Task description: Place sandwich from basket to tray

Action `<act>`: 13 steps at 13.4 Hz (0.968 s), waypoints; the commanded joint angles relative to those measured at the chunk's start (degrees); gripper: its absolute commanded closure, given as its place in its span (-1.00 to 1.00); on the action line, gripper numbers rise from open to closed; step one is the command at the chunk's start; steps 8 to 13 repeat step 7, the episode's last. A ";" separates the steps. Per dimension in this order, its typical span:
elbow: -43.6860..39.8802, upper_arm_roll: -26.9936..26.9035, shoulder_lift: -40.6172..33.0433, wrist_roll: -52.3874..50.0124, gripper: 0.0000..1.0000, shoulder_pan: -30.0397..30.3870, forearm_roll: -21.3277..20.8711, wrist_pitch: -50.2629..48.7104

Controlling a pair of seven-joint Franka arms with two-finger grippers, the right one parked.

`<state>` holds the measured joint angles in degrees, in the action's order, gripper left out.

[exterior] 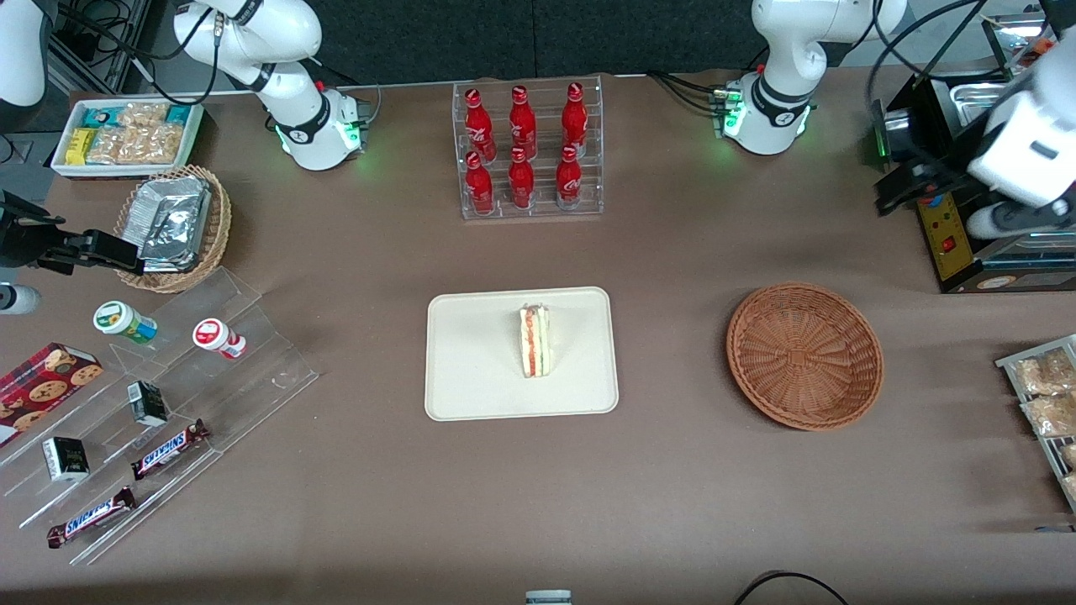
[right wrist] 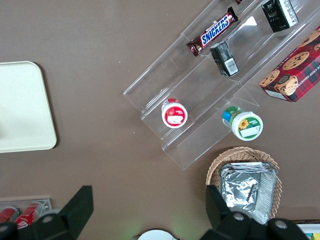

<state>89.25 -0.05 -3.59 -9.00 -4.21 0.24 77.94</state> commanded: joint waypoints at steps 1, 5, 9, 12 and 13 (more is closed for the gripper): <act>3.91 -0.29 -3.97 9.22 -1.00 2.97 0.47 -0.15; 2.86 -1.44 -3.27 11.45 -1.00 2.80 0.12 -0.68; 1.11 -1.26 -2.13 11.37 -1.00 2.36 0.02 -0.60; 1.11 -1.26 -2.13 11.37 -1.00 2.36 0.02 -0.60; 1.11 -1.26 -2.13 11.37 -1.00 2.36 0.02 -0.60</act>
